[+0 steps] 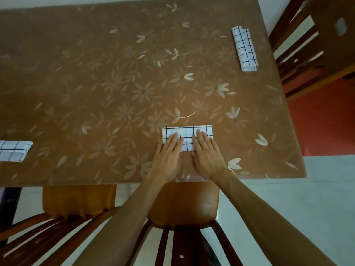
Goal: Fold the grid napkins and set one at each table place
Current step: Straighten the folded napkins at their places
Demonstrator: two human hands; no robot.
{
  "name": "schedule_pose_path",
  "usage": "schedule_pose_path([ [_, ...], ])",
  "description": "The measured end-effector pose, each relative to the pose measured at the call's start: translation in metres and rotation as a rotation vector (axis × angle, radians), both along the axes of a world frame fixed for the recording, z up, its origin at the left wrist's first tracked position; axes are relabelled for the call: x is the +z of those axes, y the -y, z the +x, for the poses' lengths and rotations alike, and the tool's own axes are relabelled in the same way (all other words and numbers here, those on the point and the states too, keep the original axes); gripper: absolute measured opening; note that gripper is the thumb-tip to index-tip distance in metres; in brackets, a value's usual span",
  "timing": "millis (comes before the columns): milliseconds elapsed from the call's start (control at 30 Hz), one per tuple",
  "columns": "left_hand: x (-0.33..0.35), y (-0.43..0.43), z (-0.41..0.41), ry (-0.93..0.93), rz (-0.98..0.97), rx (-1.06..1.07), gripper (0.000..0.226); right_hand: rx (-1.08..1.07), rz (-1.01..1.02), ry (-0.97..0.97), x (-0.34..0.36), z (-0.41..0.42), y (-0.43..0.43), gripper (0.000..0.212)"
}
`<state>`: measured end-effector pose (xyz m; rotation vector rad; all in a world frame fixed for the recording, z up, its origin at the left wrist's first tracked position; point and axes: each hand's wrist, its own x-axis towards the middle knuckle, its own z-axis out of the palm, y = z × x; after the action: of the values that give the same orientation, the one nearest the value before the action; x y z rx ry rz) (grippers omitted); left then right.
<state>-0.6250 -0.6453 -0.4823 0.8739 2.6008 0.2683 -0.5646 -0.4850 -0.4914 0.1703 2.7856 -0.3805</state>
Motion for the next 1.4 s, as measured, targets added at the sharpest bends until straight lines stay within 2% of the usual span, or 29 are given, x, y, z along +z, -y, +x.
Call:
schedule_pose_path([
  [133, -0.009, -0.01, -0.026, -0.172, 0.11, 0.04, 0.035, -0.022, -0.023, -0.046, -0.001, -0.02, 0.0, 0.07],
  [267, -0.009, -0.025, -0.057, -0.159, 0.214, 0.14, 0.012, -0.042, 0.051, -0.151, -0.008, -0.033, -0.005, 0.053],
  [333, -0.007, -0.03, -0.072, -0.146, 0.225, 0.134, 0.017, -0.062, 0.052, -0.246, -0.013, -0.04, -0.01, 0.04],
  [400, -0.004, -0.033, -0.084, -0.121, 0.213, 0.047, 0.034, -0.087, 0.029, -0.276, -0.013, -0.05, -0.016, 0.034],
  [500, -0.004, -0.032, -0.097, -0.121, 0.194, -0.041, 0.043, -0.088, 0.031, -0.303, -0.01, -0.064, -0.024, 0.042],
  [600, -0.006, -0.031, -0.106, -0.121, 0.187, -0.015, 0.048, -0.058, 0.028, -0.329, -0.008, -0.078, -0.031, 0.051],
  [833, 0.005, -0.033, -0.113, 0.017, 0.065, -0.049, 0.046, 0.009, 0.035, -0.224, 0.002, -0.073, -0.035, 0.047],
  [1033, 0.016, -0.019, -0.081, 0.068, 0.035, -0.099, 0.042, 0.064, 0.063, -0.164, 0.009, -0.04, -0.022, 0.047],
  [1233, 0.016, -0.007, -0.045, -0.003, 0.032, -0.164, 0.046, 0.061, 0.122, -0.17, 0.005, -0.004, -0.01, 0.058],
  [1400, 0.017, -0.002, -0.031, -0.023, 0.035, -0.151, 0.051, 0.066, 0.168, -0.234, 0.003, 0.004, -0.005, 0.058],
])
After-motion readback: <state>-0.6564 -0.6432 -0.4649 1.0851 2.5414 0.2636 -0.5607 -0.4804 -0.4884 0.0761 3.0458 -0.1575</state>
